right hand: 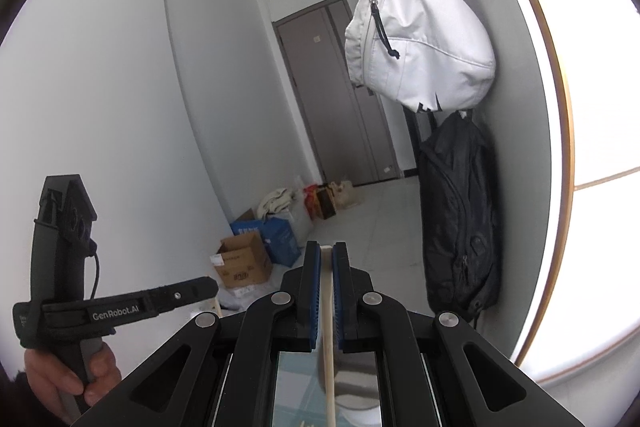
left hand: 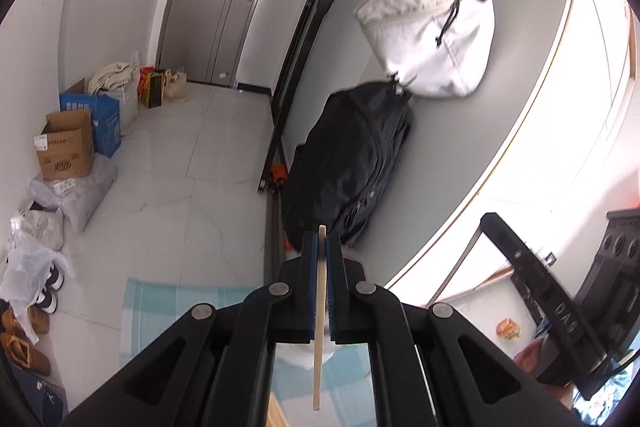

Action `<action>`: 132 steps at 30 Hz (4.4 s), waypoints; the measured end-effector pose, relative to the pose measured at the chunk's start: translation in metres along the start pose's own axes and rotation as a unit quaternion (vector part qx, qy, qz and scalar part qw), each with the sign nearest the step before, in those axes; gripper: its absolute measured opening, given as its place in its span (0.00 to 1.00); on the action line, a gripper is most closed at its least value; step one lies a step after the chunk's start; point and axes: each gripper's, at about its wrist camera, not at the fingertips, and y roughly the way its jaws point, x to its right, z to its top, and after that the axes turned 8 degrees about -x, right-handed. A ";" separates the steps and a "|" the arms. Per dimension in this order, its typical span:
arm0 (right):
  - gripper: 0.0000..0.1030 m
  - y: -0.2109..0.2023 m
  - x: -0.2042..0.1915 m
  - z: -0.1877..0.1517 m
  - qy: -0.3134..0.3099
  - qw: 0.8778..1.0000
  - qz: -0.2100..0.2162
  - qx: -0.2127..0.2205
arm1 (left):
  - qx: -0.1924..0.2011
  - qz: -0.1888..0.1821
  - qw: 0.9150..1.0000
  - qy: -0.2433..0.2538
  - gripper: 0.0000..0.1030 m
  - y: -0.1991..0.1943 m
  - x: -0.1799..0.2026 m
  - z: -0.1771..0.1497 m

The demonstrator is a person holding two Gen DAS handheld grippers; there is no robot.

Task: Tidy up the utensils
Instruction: 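Carry chopsticks over the utensil holder and open the right gripper, then withdraw the right gripper and move it back toward the chopstick bundle, then close the right gripper on more chopsticks from the bundle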

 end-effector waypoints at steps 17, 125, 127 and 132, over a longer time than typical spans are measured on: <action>0.05 0.078 0.032 0.037 -0.004 0.998 -0.027 0.052 | 0.072 0.014 0.997 -0.013 0.00 0.059 -0.018 0.048; 0.26 0.203 -0.055 -0.228 -0.079 0.892 -0.029 -0.445 | -0.118 0.093 0.975 -0.165 0.81 0.058 -0.158 -0.144; 0.26 0.205 -0.058 -0.227 -0.089 0.888 -0.036 -0.449 | -0.122 0.093 0.973 -0.171 0.81 0.059 -0.161 -0.145; 0.13 0.203 -0.061 -0.227 -0.098 0.886 -0.041 -0.452 | -0.122 0.091 0.971 -0.186 0.81 0.060 -0.168 -0.143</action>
